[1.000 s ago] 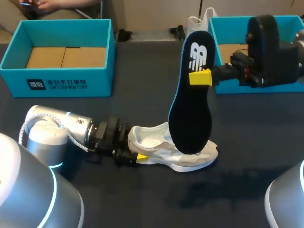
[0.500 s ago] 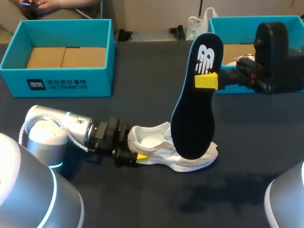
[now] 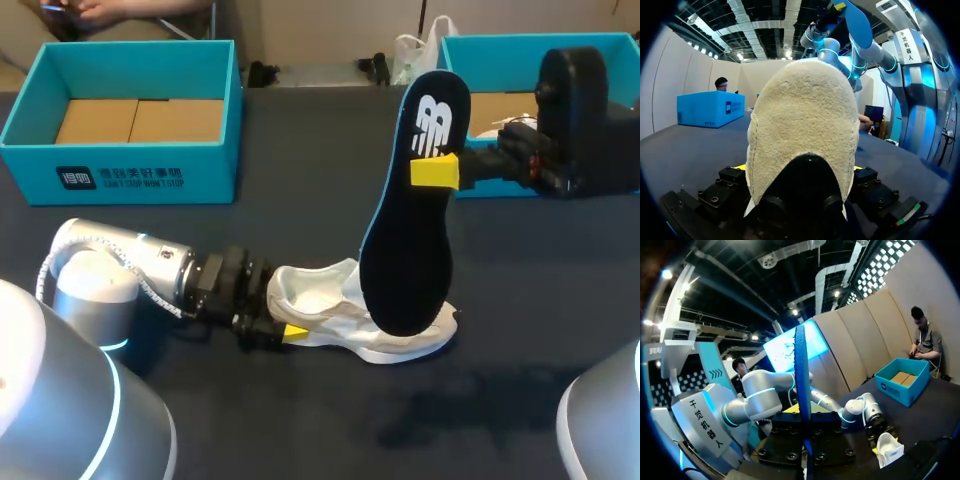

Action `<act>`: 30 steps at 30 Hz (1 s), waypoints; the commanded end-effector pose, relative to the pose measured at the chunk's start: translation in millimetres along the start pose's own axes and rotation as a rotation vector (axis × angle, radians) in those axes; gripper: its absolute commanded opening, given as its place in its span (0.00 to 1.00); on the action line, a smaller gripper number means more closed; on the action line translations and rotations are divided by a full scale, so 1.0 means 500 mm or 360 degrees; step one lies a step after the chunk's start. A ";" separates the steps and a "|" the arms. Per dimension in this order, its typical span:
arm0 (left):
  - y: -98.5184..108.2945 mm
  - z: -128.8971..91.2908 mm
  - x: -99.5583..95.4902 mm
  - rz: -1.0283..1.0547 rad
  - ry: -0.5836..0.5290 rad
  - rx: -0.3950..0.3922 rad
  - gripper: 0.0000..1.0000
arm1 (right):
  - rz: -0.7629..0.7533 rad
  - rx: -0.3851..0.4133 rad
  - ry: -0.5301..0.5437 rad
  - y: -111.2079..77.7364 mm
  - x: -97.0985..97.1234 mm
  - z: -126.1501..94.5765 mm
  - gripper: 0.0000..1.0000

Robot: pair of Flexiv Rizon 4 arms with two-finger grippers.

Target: Take the shoe out of the shoebox, open the shoe tongue, remove and reinsert the insole, then place the shoe into the shoebox

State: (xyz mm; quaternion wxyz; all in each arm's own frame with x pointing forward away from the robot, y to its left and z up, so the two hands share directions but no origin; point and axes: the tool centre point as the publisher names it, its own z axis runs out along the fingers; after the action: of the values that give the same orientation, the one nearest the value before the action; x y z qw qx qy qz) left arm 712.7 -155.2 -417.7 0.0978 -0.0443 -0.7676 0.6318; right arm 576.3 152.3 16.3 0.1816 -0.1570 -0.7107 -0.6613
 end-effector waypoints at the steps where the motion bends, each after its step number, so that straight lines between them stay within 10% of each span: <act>1: -0.008 -0.023 -0.001 0.0008 0.0026 -0.0033 1.00 | 0.0000 0.0002 0.0003 0.001 -0.003 0.004 0.00; 13: -0.007 -0.089 -0.004 -0.0057 0.0073 -0.0233 1.00 | 0.0000 0.0002 0.0003 0.001 -0.003 0.004 0.00; 21: -0.009 -0.142 0.006 0.0200 -0.0098 -0.0683 1.00 | 0.0000 0.0002 0.0003 0.001 -0.003 0.004 0.00; 30: -0.009 -0.142 0.006 0.0200 -0.0098 -0.0683 1.00 | 0.0000 0.0002 0.0003 0.001 -0.003 0.004 0.00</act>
State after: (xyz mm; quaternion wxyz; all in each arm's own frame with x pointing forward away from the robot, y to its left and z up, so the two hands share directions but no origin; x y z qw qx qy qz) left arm 730.9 -88.6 -404.6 0.0345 -0.0973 -0.8758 0.4715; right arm 576.2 152.3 16.3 0.1816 -0.1570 -0.7107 -0.6613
